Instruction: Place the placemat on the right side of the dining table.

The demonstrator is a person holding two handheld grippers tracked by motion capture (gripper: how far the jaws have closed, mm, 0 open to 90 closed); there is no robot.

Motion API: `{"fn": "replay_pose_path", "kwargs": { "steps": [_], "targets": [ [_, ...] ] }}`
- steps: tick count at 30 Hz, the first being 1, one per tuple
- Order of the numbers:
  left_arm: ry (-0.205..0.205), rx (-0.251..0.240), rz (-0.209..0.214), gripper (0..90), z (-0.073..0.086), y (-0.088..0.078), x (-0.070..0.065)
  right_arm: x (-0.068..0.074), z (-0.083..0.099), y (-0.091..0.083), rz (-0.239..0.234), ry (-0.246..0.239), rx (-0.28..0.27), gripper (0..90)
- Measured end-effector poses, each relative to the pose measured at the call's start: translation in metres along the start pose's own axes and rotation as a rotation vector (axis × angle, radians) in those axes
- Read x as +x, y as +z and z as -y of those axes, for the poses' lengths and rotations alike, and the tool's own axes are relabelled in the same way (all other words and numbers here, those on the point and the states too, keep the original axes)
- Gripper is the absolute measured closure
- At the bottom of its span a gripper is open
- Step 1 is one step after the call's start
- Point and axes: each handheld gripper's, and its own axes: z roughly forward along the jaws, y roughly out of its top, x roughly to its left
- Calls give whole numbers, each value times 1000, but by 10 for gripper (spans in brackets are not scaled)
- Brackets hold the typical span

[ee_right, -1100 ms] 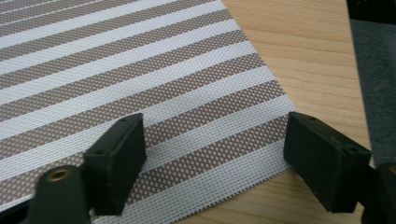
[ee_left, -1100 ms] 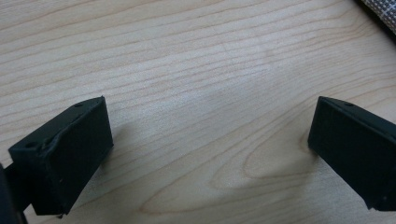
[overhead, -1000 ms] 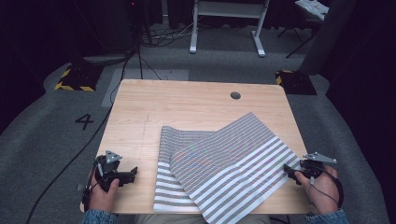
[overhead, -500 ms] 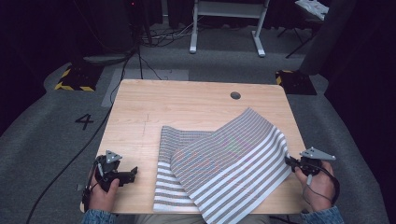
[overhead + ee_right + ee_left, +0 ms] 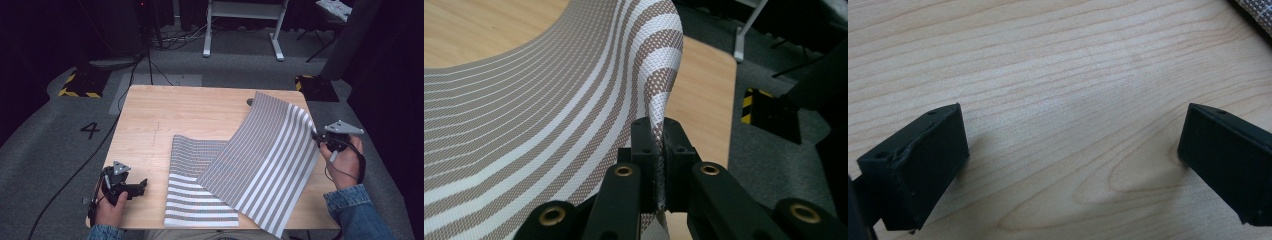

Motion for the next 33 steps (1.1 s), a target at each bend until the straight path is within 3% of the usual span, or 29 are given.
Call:
{"fn": "replay_pose_path", "kwargs": {
  "steps": [3, 4, 6, 9, 10, 11, 12, 15, 17, 21, 23, 28, 30, 33],
  "targets": [
    [-1, 0, 0, 0, 0, 0, 0, -11, -8, 19, 46, -6, -18, 823],
    [-1, 0, 0, 0, 0, 0, 0, -14, -9, 23, 55, -2, -29, 777],
    [-1, 1, 1, 0, 0, 0, 0, -20, -7, 35, 95, 22, -69, 557],
    [0, 1, 1, 0, 0, 0, 0, -17, -4, 32, 100, 28, -86, 469],
    [0, 1, 2, 0, 0, 0, 0, -9, -3, 27, 65, 31, -91, 430],
    [-1, 0, 2, 0, 0, 0, 0, -9, -3, 27, 65, 31, -91, 430],
    [0, 2, 2, 0, 0, 0, 0, 5, -2, 19, 18, 46, -97, 417],
    [-1, 1, 2, 0, 0, 0, 0, 16, -2, 12, -15, 44, -92, 404],
    [1, 2, 2, 0, 0, 0, 0, 32, -1, 0, -57, 47, -79, 392],
    [0, 0, 6, 0, -1, 1, 0, 69, -2, -21, -125, -12, -45, 387],
    [0, -1, 4, 0, -1, 1, 0, 85, -2, -28, -173, -5, -43, 389],
    [0, -1, 4, 0, -1, 1, 0, 130, 2, -34, -334, 1, 5, 377],
    [0, -1, 6, 0, -1, 1, 0, 137, 4, -34, -352, -3, 11, 377],
    [0, -1, 5, 0, -1, 1, 0, 164, 9, -29, -428, -17, 33, 374]
  ]
}}
